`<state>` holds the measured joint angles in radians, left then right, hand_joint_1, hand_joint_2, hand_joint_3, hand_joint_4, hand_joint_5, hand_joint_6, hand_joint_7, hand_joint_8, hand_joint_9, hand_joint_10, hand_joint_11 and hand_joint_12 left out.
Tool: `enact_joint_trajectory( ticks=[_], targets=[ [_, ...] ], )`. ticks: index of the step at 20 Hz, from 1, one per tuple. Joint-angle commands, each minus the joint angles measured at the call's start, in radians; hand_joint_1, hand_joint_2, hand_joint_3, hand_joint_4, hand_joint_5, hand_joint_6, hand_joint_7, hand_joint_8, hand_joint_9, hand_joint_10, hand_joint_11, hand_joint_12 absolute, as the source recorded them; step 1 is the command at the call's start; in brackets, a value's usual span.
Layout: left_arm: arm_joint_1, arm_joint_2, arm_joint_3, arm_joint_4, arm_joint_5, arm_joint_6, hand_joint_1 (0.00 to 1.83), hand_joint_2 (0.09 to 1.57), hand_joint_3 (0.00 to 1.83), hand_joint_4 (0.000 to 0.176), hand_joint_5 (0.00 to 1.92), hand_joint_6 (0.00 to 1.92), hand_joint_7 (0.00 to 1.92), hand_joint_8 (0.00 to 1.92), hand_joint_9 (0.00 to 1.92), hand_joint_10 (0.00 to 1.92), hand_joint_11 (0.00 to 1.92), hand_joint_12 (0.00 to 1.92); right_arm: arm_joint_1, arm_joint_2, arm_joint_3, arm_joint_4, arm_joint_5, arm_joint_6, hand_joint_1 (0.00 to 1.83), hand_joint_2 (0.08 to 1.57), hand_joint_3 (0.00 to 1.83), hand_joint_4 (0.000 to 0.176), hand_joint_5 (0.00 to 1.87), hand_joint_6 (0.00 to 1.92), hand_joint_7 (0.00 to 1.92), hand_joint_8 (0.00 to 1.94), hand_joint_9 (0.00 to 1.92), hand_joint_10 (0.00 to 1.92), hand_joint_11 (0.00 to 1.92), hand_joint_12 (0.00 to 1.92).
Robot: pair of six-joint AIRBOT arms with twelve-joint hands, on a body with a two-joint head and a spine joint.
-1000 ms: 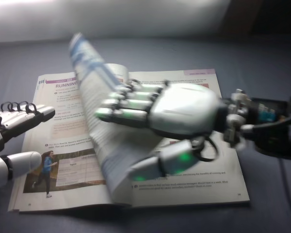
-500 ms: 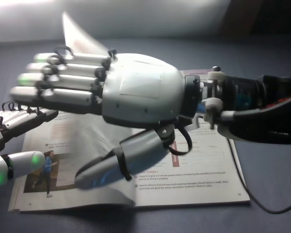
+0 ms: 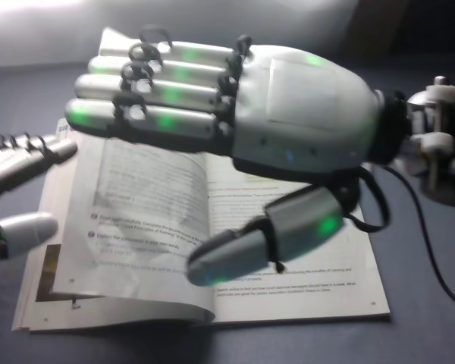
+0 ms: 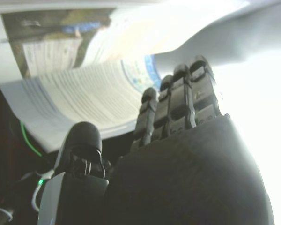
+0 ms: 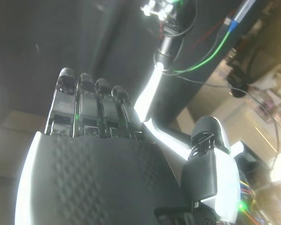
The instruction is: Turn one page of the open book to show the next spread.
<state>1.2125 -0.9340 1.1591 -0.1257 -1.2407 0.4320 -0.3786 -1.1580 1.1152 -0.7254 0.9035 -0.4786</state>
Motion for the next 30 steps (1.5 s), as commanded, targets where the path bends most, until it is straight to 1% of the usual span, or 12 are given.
enact_joint_trajectory(
  ticks=[1,2,3,7,13,16,19,20,26,28,29,30],
  targets=[
    [0.008,0.019,-0.005,-0.040,-0.145,0.013,0.00,1.41,0.00,0.077,0.01,0.00,0.00,0.00,0.00,0.00,0.00,0.00,0.004,0.026,-0.004,0.079,0.075,-0.019,0.00,1.03,0.00,0.003,0.00,0.00,0.00,0.00,0.00,0.00,0.00,0.00],
    [0.023,0.033,-0.016,-0.060,-0.170,0.023,0.00,1.41,0.00,0.077,0.01,0.00,0.00,0.00,0.00,0.00,0.00,0.00,-0.011,0.054,-0.015,0.092,0.054,-0.037,0.00,1.03,0.00,0.003,0.00,0.00,0.00,0.00,0.00,0.00,0.00,0.00],
    [0.038,0.044,-0.023,-0.077,-0.192,0.028,0.26,1.46,0.00,0.000,0.06,0.01,0.00,0.00,0.00,0.00,0.00,0.00,-0.027,0.081,-0.024,0.103,0.035,-0.049,0.00,1.05,0.00,0.000,0.00,0.00,0.00,0.00,0.00,0.00,0.00,0.00],
    [0.074,0.082,-0.051,-0.125,-0.271,0.048,0.33,1.43,0.00,0.000,0.03,0.00,0.00,0.00,0.00,0.00,0.00,0.00,-0.141,0.222,-0.086,0.273,-0.009,-0.175,0.02,1.16,0.03,0.017,0.00,0.00,0.00,0.00,0.00,0.00,0.05,0.02],
    [0.074,0.097,-0.059,-0.118,-0.331,0.053,0.28,1.38,0.00,0.022,0.00,0.00,0.00,0.00,0.00,0.00,0.00,0.00,-0.213,0.307,-0.134,0.454,-0.007,-0.313,0.00,1.16,0.02,0.000,0.00,0.00,0.00,0.00,0.00,0.00,0.00,0.00],
    [0.056,0.082,-0.057,-0.110,-0.352,0.053,0.21,1.37,0.00,0.000,0.00,0.00,0.00,0.00,0.00,0.00,0.00,0.00,-0.252,0.341,-0.157,0.538,0.025,-0.364,0.02,1.23,0.03,0.000,0.00,0.00,0.00,0.00,0.00,0.00,0.00,0.00],
    [0.015,0.068,-0.047,-0.087,-0.341,0.053,0.17,1.36,0.00,0.039,0.00,0.00,0.00,0.00,0.00,0.00,0.00,0.00,-0.315,0.382,-0.184,0.645,0.106,-0.414,0.02,1.27,0.03,0.000,0.00,0.00,0.00,0.00,0.00,0.00,0.00,0.00],
    [-0.008,0.060,-0.038,-0.074,-0.327,0.053,0.18,1.35,0.00,0.004,0.00,0.00,0.00,0.00,0.00,0.00,0.00,0.00,-0.348,0.398,-0.193,0.689,0.154,-0.429,0.05,1.28,0.03,0.000,0.00,0.00,0.00,0.00,0.00,0.00,0.00,0.00],
    [-0.134,0.019,0.004,-0.007,-0.293,0.053,0.24,1.33,0.00,0.000,0.00,0.00,0.00,0.00,0.00,0.00,0.00,0.00,-0.464,0.460,-0.232,0.839,0.375,-0.488,0.14,1.31,0.02,0.000,0.00,0.00,0.00,0.00,0.00,0.00,0.00,0.00],
    [-0.153,0.001,0.014,-0.012,-0.330,0.053,0.20,1.31,0.00,0.000,0.00,0.00,0.00,0.00,0.00,0.00,0.00,0.00,-0.471,0.465,-0.234,0.851,0.446,-0.488,0.25,1.33,0.02,0.035,0.00,0.00,0.00,0.00,0.00,0.00,0.02,0.01],
    [-0.154,-0.003,0.015,-0.019,-0.344,0.053,0.23,1.30,0.00,0.027,0.00,0.00,0.00,0.00,0.00,0.00,0.00,0.00,-0.471,0.466,-0.235,0.850,0.465,-0.488,0.19,1.32,0.00,0.057,0.00,0.00,0.00,0.00,0.00,0.00,0.00,0.33],
    [-0.154,-0.011,0.016,-0.034,-0.372,0.054,0.25,1.30,0.00,0.053,0.00,0.00,0.00,0.00,0.00,0.00,0.00,0.00,-0.471,0.471,-0.237,0.846,0.487,-0.489,0.19,1.30,0.00,0.038,0.00,0.00,0.00,0.00,0.04,0.02,0.00,0.66]
  ],
)
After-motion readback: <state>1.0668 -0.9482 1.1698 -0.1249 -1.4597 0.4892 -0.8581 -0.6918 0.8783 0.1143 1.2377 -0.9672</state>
